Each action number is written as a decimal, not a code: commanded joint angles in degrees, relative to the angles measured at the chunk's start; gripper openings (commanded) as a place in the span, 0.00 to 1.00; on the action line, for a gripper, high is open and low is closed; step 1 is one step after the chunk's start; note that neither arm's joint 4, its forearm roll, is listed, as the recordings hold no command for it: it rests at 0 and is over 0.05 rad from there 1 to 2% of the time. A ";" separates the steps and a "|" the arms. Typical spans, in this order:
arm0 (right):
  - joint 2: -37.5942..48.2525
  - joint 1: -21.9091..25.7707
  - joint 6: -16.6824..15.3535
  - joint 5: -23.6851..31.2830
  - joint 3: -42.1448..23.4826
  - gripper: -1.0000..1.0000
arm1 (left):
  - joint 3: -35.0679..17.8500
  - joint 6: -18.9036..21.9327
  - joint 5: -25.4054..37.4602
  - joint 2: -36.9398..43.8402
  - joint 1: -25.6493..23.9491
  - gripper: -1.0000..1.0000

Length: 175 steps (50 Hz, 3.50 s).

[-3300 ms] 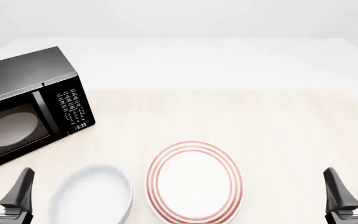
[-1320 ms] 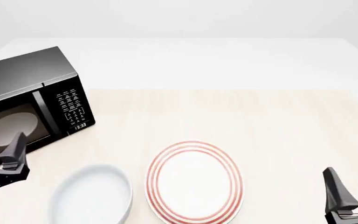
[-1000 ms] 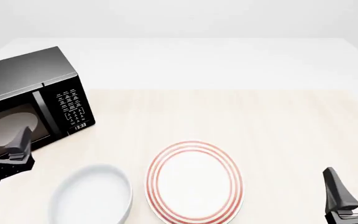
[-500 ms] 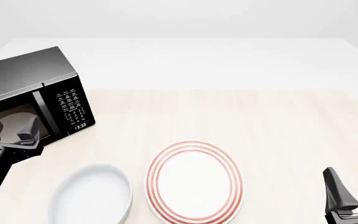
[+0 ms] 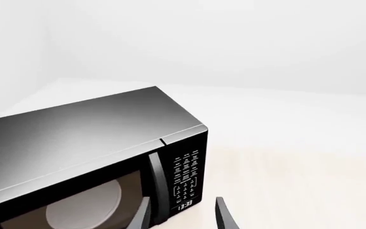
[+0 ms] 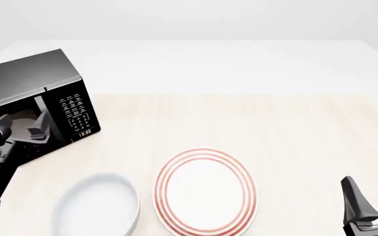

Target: Open the microwave.

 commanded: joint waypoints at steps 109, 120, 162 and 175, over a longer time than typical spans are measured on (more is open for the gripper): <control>0.00 0.00 0.01 0.00 0.00 1.00 | -6.62 -0.72 -16.40 28.52 3.34 1.00; 0.00 0.00 0.00 0.00 0.00 1.00 | -7.68 -0.64 -17.48 31.36 3.05 1.00; 0.00 -0.01 0.01 0.00 0.00 1.00 | -10.81 -0.38 -19.53 39.16 3.41 1.00; 0.00 0.00 0.00 0.00 0.00 1.00 | -11.77 -0.55 -20.07 41.07 3.27 1.00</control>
